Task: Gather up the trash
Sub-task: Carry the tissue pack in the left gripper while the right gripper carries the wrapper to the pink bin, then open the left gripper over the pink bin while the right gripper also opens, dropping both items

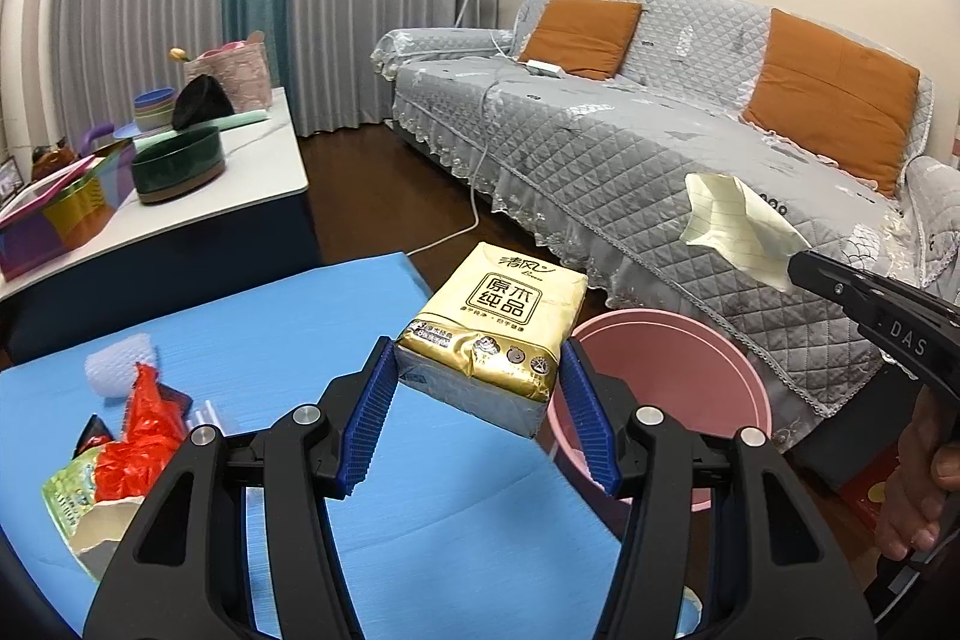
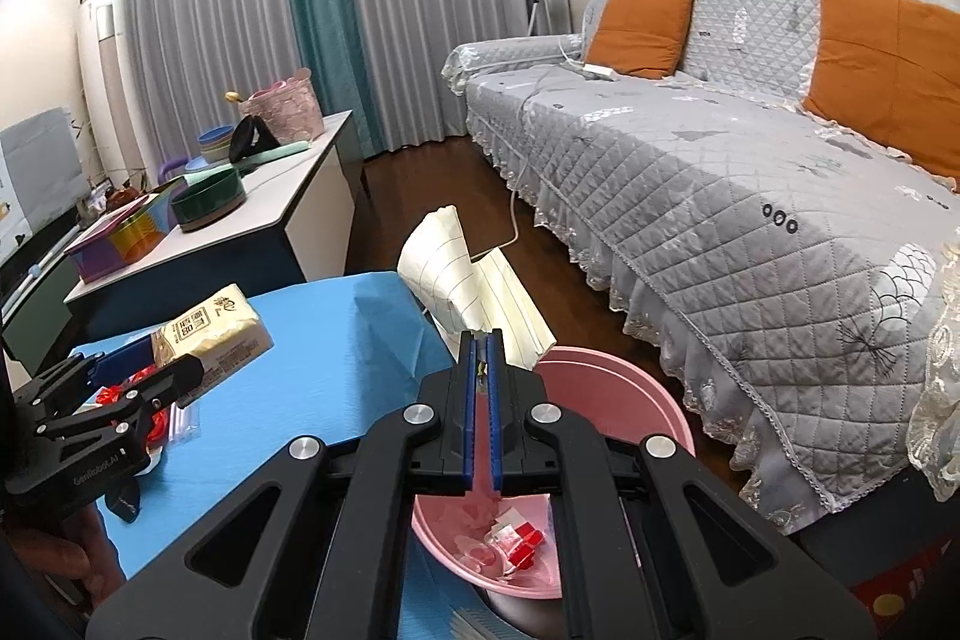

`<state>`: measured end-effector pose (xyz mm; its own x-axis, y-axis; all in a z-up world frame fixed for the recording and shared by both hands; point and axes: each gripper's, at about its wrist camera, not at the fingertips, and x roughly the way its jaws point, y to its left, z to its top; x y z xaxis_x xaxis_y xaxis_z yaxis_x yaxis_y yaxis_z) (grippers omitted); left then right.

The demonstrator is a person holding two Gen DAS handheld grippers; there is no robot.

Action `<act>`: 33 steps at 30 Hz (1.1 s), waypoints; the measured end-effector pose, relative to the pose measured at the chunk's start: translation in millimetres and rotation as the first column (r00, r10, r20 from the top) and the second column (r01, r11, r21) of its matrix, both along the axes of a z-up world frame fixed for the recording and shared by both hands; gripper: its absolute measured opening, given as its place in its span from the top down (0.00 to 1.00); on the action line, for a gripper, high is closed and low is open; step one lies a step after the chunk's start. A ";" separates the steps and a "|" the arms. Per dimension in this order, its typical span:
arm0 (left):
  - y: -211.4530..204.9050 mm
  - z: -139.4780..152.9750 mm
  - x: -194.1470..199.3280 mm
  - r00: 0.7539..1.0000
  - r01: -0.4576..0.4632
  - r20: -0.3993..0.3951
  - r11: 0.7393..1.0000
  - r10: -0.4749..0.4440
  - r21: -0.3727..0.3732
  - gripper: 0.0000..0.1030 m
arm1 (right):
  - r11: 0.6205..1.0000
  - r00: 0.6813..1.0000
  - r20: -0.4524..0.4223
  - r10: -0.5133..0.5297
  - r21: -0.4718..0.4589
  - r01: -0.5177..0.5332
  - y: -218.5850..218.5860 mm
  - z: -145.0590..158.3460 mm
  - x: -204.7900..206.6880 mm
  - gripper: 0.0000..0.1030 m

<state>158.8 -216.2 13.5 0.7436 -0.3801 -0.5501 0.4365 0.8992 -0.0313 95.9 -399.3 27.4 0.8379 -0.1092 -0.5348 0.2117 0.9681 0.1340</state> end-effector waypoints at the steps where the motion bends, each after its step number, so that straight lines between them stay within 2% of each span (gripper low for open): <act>1: -2.0 -0.7 -0.5 1.000 0.003 0.000 1.000 -0.003 0.001 0.47 | 1.000 1.000 0.000 -0.004 0.000 0.004 -1.3 0.1 -0.2 0.96; 11: -16.7 -7.8 3.0 0.999 0.027 -0.018 1.000 -0.027 0.007 0.47 | 0.999 0.999 -0.003 -0.052 0.007 0.052 -21.0 -1.6 -3.8 0.96; 30: -72.4 -17.2 3.1 0.993 0.108 -0.051 0.994 -0.107 0.014 0.47 | 0.995 0.995 -0.019 -0.095 0.005 0.095 -39.6 -6.3 -8.9 0.96; 33: -81.1 -20.3 5.8 0.989 0.131 -0.074 0.991 -0.130 0.014 0.45 | 0.996 0.996 -0.028 -0.088 0.019 0.089 -43.8 -8.5 -9.6 0.93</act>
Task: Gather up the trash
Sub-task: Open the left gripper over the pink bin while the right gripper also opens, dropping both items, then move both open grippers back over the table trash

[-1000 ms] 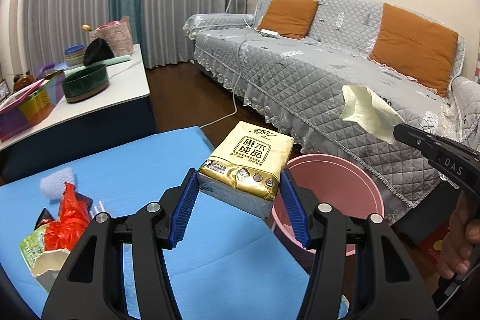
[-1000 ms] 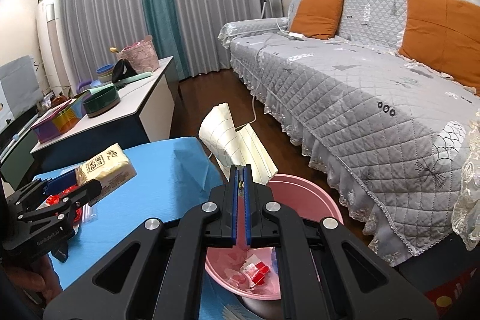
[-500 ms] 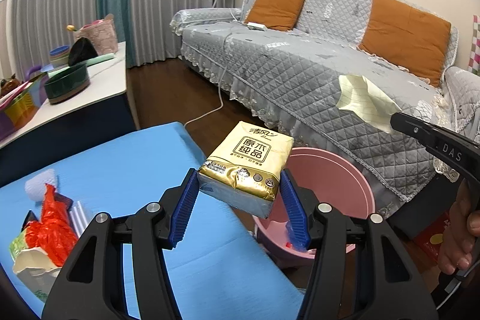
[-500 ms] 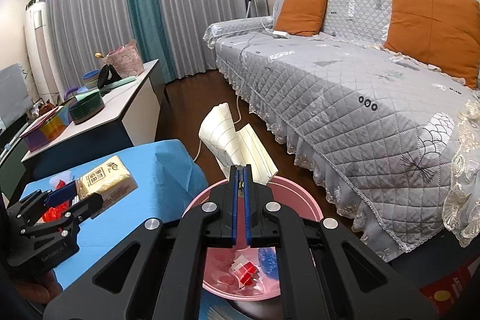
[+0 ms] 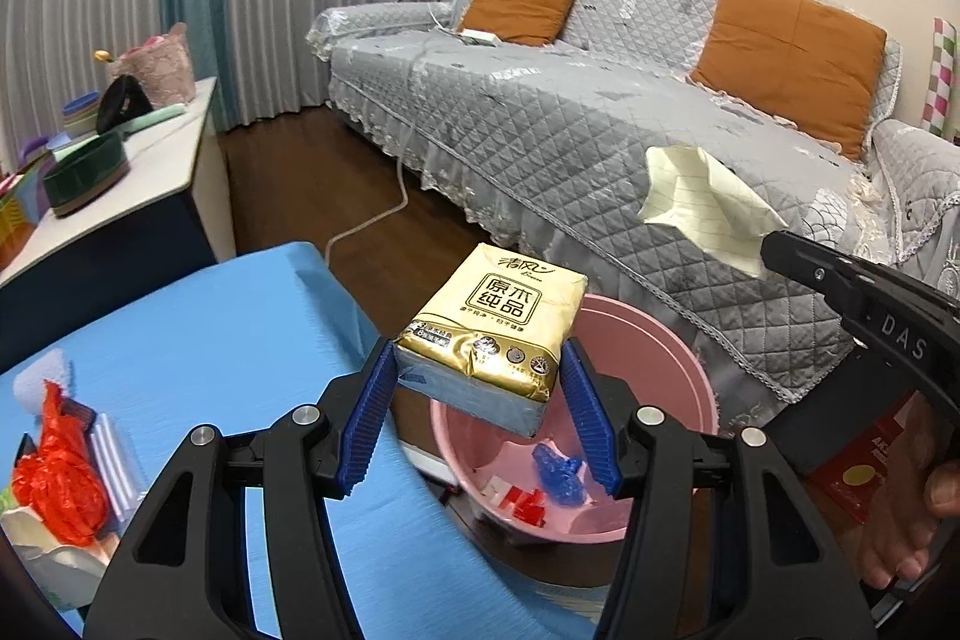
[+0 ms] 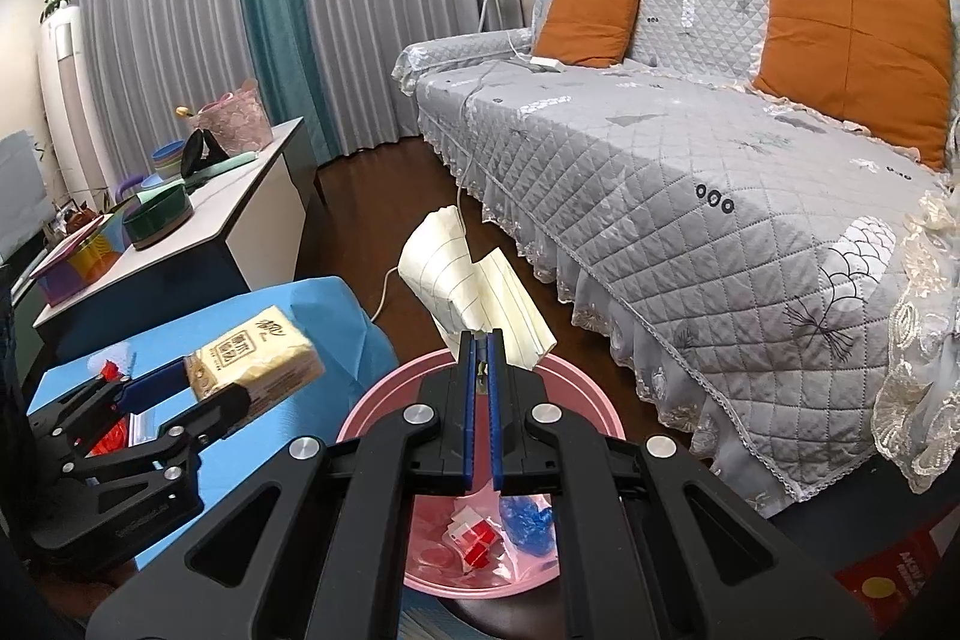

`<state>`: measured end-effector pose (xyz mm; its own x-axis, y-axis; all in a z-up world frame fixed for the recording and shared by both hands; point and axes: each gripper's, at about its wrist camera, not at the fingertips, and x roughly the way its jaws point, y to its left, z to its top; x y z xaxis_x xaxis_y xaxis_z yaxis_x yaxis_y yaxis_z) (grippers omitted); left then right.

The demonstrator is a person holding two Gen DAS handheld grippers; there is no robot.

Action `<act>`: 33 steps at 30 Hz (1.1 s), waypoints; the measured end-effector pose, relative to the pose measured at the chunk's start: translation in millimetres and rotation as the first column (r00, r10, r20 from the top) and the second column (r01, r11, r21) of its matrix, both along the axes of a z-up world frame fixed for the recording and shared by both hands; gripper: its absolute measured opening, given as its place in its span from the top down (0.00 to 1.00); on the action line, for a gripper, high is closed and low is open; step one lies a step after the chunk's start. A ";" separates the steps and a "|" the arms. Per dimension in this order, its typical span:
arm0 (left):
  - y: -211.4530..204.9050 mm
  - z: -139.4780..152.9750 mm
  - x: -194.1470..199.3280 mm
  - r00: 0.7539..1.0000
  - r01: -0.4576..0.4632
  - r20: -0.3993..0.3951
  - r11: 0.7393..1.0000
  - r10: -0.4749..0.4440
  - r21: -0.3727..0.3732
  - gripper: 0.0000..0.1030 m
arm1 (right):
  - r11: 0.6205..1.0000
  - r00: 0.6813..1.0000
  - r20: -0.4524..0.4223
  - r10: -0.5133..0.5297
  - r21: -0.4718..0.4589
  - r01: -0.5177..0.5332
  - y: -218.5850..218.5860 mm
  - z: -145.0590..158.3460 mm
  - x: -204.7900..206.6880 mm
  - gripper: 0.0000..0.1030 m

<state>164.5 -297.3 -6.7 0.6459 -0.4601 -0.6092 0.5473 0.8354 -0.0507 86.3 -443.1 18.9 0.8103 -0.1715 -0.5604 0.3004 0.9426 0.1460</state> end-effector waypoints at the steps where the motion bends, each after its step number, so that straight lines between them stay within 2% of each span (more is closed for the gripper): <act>1: -2.6 -1.2 1.4 1.000 0.012 -0.009 1.000 -0.012 0.003 0.45 | 1.000 1.000 -0.009 0.001 0.006 -0.001 -1.5 -1.4 0.4 0.93; 2: -4.8 -2.7 2.3 1.000 0.021 -0.018 1.000 -0.021 0.008 0.41 | 1.000 1.000 -0.017 -0.002 0.009 0.002 -2.9 -2.8 0.8 0.90; 4: -6.0 -5.0 3.3 0.999 0.019 -0.026 1.000 -0.019 0.017 0.37 | 1.000 1.000 -0.024 -0.017 0.019 0.018 -6.7 -4.3 0.5 0.68; 6: -2.6 -5.8 4.2 0.999 0.013 -0.037 1.000 -0.013 0.008 0.37 | 0.999 0.999 -0.023 -0.028 0.033 0.029 -9.7 -4.4 -0.6 0.59; 21: 37.9 10.6 0.0 0.999 -0.041 0.004 0.999 0.041 -0.017 0.37 | 1.000 1.000 0.015 0.010 0.027 -0.010 17.2 6.0 8.0 0.59; 33: 102.9 39.0 -1.6 0.986 -0.157 0.043 0.985 0.160 -0.073 0.39 | 0.994 0.993 0.045 0.108 0.012 -0.109 72.4 14.4 23.7 0.59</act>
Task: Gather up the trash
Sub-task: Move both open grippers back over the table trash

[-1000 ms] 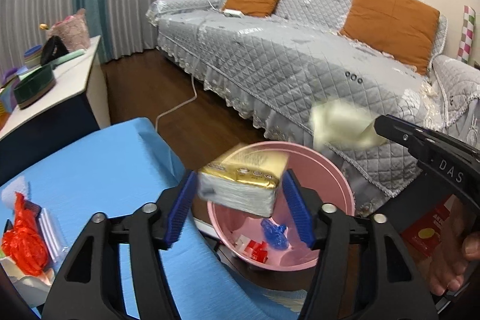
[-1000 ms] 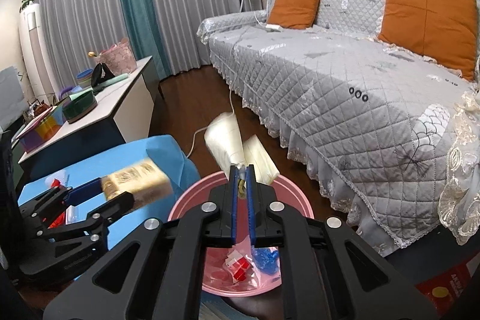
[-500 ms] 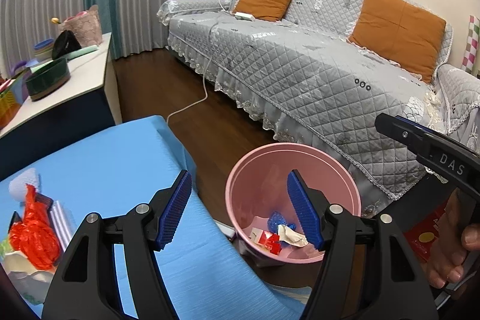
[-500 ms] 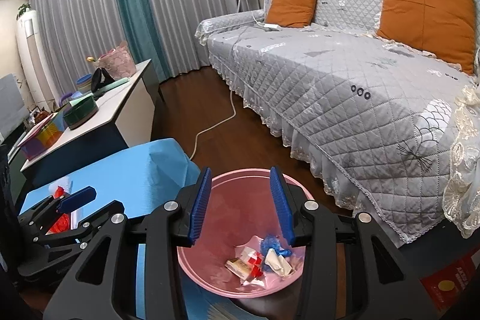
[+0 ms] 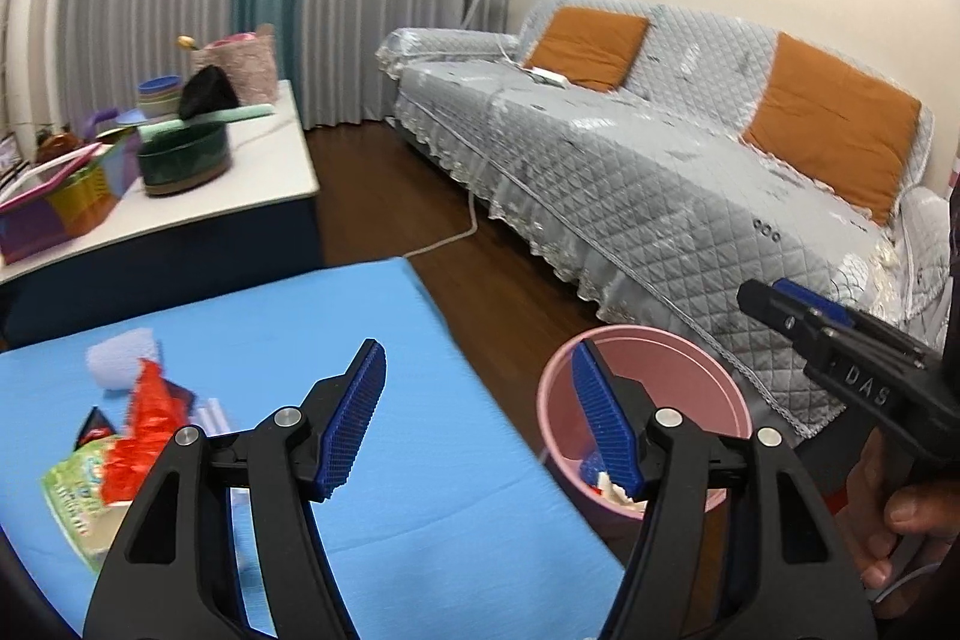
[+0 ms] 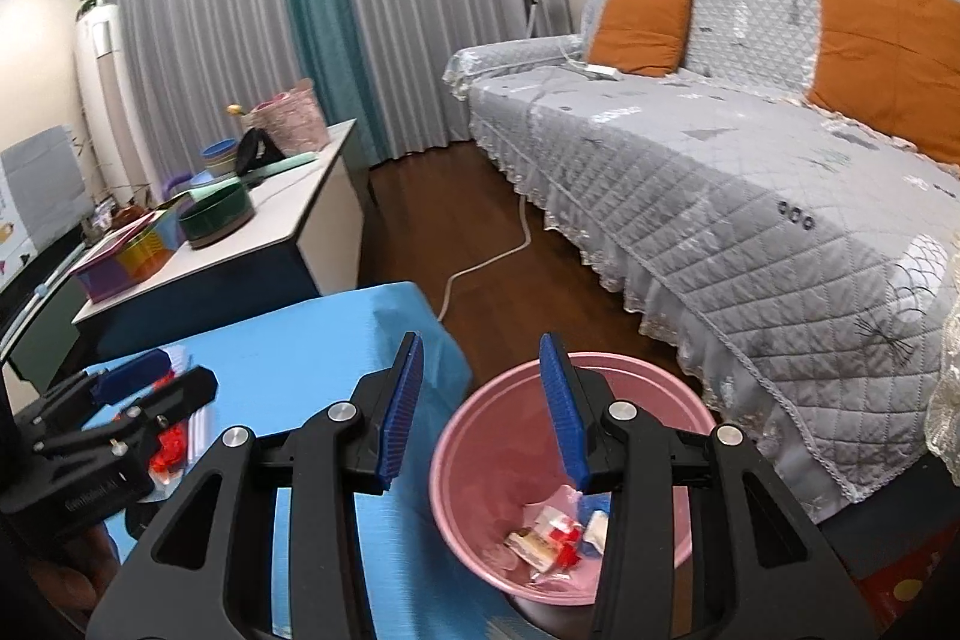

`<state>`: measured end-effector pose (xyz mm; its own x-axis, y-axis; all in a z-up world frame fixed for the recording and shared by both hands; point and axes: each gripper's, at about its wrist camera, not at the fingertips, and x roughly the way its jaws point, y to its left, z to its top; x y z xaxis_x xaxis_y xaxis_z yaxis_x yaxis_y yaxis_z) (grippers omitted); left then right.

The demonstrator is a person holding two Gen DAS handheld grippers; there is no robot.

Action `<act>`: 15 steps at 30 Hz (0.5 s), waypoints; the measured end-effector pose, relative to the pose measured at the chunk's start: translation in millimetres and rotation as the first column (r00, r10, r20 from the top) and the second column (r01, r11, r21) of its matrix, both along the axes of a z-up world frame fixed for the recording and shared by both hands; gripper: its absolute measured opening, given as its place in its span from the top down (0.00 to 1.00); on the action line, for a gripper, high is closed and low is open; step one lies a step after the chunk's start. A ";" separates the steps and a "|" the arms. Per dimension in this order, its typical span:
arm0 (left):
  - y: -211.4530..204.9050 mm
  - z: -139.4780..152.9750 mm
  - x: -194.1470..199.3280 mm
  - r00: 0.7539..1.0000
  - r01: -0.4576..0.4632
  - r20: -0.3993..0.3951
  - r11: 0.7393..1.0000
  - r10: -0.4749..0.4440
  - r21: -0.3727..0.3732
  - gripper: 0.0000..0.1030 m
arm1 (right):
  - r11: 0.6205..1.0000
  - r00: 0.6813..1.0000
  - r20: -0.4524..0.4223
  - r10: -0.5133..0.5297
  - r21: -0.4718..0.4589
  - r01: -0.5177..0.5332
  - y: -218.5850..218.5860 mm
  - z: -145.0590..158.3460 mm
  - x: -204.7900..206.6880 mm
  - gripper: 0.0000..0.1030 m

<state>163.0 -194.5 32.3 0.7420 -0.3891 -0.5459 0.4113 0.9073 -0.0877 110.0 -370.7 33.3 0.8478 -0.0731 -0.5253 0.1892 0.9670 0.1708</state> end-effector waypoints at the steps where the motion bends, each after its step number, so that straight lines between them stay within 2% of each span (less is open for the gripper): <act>1: 6.3 2.0 0.0 1.000 -0.011 0.003 1.000 0.011 -0.003 0.39 | 1.000 1.000 0.001 0.012 -0.002 -0.012 6.1 0.1 1.8 0.59; 8: 60.0 10.5 1.4 0.995 -0.098 0.012 0.995 0.099 -0.031 0.40 | 0.998 0.998 0.013 0.061 -0.002 -0.061 38.9 0.7 12.2 0.59; 15: 118.8 13.7 7.6 0.977 -0.213 0.003 0.975 0.213 -0.060 0.42 | 0.992 0.992 0.009 0.129 -0.003 -0.129 77.2 -2.3 27.4 0.59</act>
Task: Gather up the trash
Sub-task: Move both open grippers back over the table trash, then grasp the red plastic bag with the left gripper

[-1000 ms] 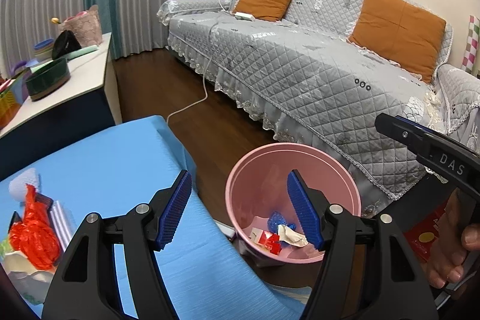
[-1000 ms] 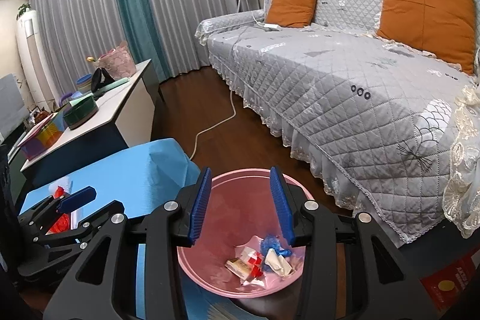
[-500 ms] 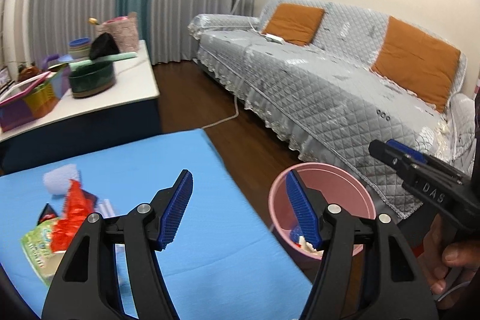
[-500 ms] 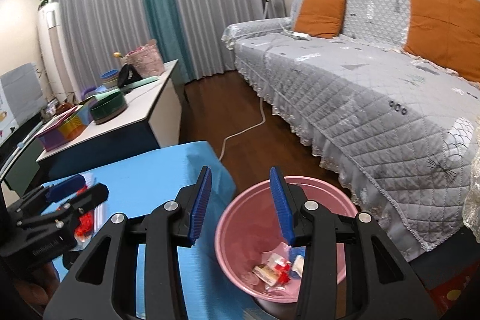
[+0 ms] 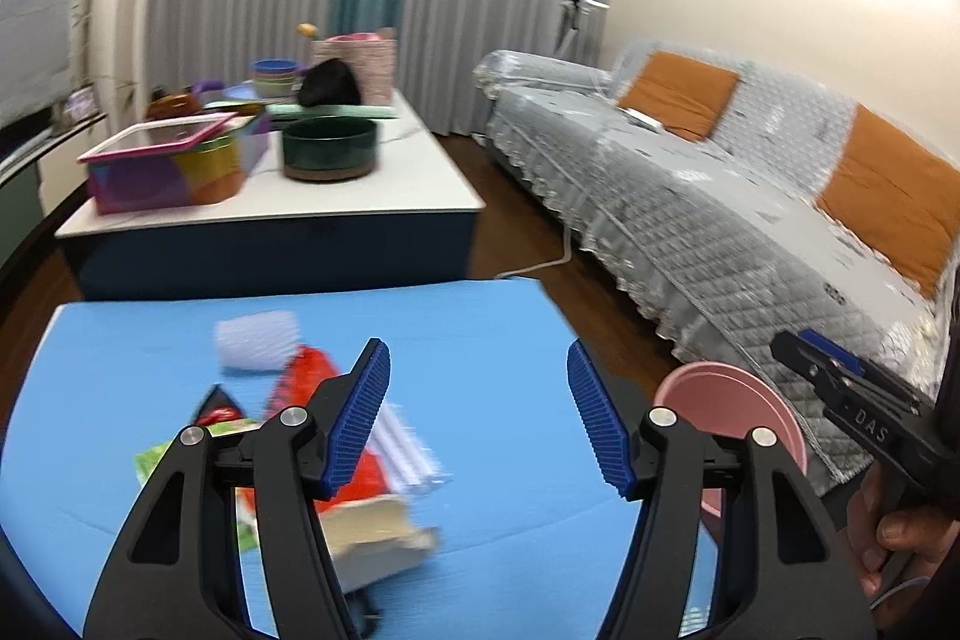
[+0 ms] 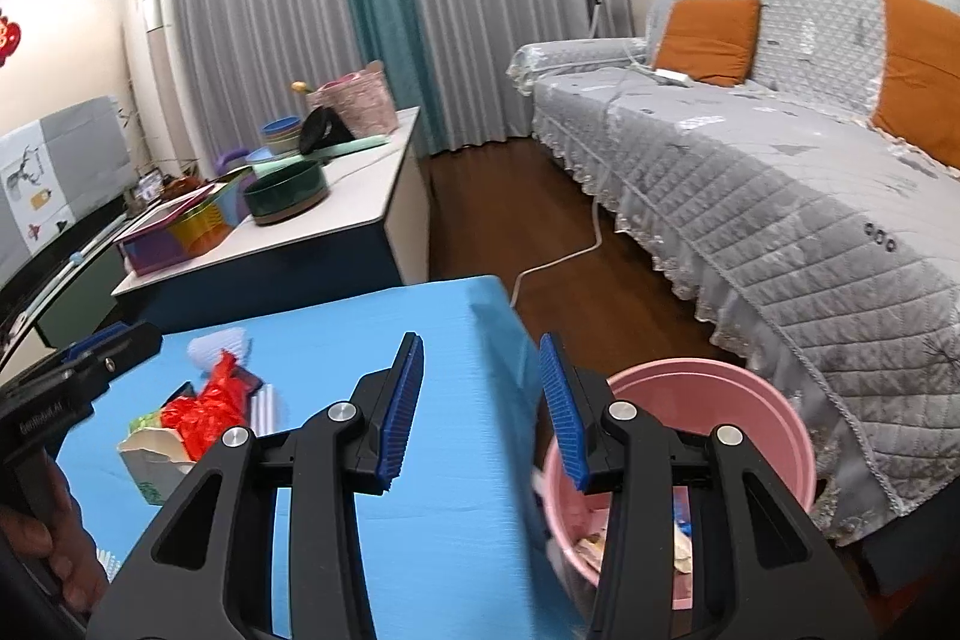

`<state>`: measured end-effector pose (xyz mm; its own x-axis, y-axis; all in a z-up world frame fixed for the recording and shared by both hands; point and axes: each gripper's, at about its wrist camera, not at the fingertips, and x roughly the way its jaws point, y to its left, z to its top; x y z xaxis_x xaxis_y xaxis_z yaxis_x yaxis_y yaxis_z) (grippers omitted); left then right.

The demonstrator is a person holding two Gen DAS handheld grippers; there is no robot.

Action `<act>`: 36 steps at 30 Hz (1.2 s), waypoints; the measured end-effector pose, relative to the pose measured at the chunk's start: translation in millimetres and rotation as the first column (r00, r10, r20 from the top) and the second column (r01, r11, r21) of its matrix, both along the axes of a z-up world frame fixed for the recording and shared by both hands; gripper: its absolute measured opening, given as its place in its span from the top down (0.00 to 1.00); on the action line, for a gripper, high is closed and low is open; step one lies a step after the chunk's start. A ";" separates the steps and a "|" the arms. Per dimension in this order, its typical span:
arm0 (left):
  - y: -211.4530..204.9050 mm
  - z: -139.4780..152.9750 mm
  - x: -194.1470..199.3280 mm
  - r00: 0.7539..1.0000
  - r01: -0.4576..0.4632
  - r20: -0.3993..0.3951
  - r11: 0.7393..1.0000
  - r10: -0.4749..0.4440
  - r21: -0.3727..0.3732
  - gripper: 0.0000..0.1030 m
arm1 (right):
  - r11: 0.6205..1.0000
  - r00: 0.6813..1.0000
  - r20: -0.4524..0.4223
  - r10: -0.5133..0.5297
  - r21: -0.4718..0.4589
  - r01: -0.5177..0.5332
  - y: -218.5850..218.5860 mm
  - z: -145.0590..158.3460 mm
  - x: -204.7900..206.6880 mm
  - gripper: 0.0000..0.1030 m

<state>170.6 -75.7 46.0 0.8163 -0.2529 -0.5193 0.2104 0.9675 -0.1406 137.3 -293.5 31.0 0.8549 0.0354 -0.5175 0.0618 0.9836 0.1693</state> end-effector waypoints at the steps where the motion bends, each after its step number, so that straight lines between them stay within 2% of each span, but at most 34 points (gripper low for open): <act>1: 6.5 0.1 0.0 1.000 -0.014 -0.002 1.000 0.014 -0.002 0.42 | 1.000 1.000 -0.002 0.009 0.000 -0.009 4.9 -1.0 2.0 0.60; 6: 50.8 -3.5 7.1 0.993 -0.111 -0.035 0.994 0.111 -0.001 0.45 | 0.998 0.998 -0.016 0.066 -0.003 -0.066 33.1 -7.5 13.3 0.65; 11: 81.9 -24.2 19.6 0.981 -0.161 -0.109 0.987 0.161 0.004 0.50 | 0.992 0.991 -0.032 0.128 -0.007 -0.129 58.8 -16.6 24.9 0.70; 19: 91.7 -61.3 36.5 0.960 -0.135 -0.246 0.991 0.136 0.021 0.53 | 0.982 0.979 -0.075 0.190 0.002 -0.190 86.5 -33.0 45.4 0.70; 22: 87.9 -71.8 43.1 0.951 -0.106 -0.291 0.994 0.105 0.012 0.53 | 0.978 0.974 -0.090 0.209 0.001 -0.210 93.0 -39.0 52.1 0.70; 27: 76.9 -88.8 50.8 0.934 -0.061 -0.350 0.997 0.073 0.043 0.54 | 0.971 0.964 -0.120 0.239 0.006 -0.240 103.5 -49.7 63.1 0.70; 28: 76.0 -90.9 51.6 0.931 -0.057 -0.358 0.997 0.070 0.047 0.56 | 0.969 0.962 -0.124 0.245 0.007 -0.246 105.1 -51.5 64.9 0.70; 30: 76.3 -92.8 52.1 0.929 -0.047 -0.367 0.998 0.054 0.028 0.70 | 0.965 0.955 -0.137 0.262 0.009 -0.264 111.0 -56.1 69.4 0.70; 31: 76.1 -92.0 52.0 0.929 -0.044 -0.366 0.999 0.050 0.025 0.73 | 0.962 0.952 -0.142 0.270 0.010 -0.271 113.5 -58.0 71.4 0.70; 36: 80.9 -86.7 49.3 0.939 -0.048 -0.341 0.999 0.052 0.019 0.83 | 0.945 0.928 -0.186 0.323 0.013 -0.326 132.9 -73.8 83.3 0.70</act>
<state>219.9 5.2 -40.7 0.6007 -0.2095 -0.7715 0.1031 0.9773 -0.1851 220.7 -160.6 -42.8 0.6885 0.2841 -0.6673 -0.2332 0.9579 0.1672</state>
